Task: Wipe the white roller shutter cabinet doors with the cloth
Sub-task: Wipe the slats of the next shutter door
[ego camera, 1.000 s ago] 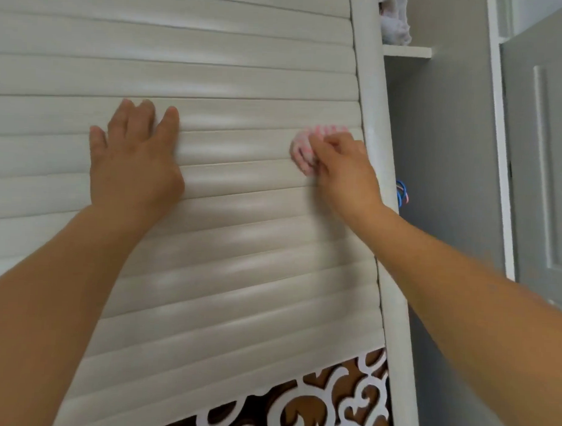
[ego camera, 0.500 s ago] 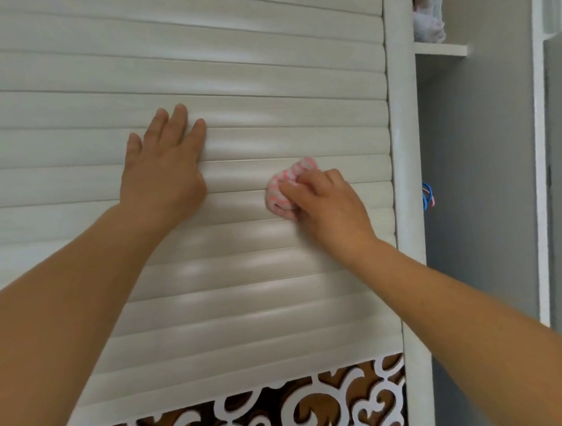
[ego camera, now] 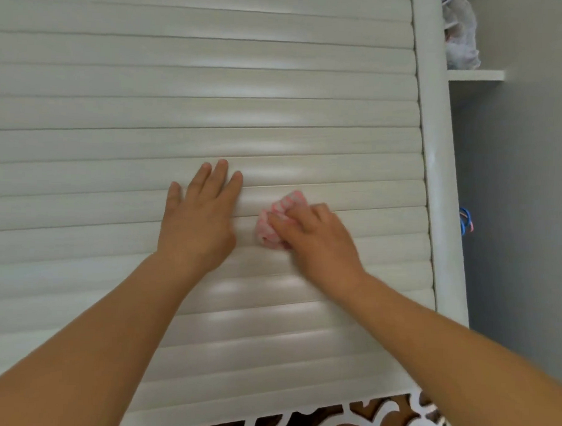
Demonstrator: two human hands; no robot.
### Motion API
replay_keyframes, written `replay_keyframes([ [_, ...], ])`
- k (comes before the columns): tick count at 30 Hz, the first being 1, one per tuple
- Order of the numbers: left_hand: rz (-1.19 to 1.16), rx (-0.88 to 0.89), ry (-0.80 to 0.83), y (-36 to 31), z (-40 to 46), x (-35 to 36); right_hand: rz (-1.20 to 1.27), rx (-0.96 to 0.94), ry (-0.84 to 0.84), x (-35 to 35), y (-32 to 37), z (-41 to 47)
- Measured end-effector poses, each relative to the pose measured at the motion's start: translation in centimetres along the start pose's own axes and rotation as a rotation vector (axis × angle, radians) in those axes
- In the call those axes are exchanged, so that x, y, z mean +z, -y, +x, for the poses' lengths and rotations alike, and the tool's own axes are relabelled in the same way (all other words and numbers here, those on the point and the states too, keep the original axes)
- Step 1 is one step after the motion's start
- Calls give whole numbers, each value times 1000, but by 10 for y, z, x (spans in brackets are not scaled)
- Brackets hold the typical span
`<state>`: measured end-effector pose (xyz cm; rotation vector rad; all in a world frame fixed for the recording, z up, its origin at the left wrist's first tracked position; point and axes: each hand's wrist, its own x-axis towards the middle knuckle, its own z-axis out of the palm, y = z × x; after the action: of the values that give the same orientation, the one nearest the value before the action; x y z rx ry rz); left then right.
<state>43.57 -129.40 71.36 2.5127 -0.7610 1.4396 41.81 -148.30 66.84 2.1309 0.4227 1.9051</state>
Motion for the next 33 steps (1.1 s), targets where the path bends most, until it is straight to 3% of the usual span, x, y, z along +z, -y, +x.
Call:
replay_keyframes([
  [4, 54, 34, -1, 14, -6, -11, 156, 488, -101, -15, -36, 69],
  [6, 61, 22, -11, 23, -10, -14, 133, 570, -146, -13, -35, 83],
  [15, 62, 31, -26, 38, -25, -5, 8, 123, -44, 23, 61, -28],
  [19, 75, 85, -36, 46, -32, 0, 25, -65, 77, 9, 61, -48],
  [21, 65, 118, -97, 54, -33, 3, -13, 83, 19, 0, 43, -25],
  [24, 15, 130, -235, 73, -31, 11, 30, 578, -179, -6, 27, 13],
  [26, 1, 130, -281, 82, -30, 14, 57, 706, -195, 3, 43, 22],
  [31, 6, 163, -302, 99, -35, 20, -31, 289, -61, 25, 100, 3],
  [33, 4, 166, -303, 106, -36, 19, -56, 240, -63, 14, 91, 7],
])
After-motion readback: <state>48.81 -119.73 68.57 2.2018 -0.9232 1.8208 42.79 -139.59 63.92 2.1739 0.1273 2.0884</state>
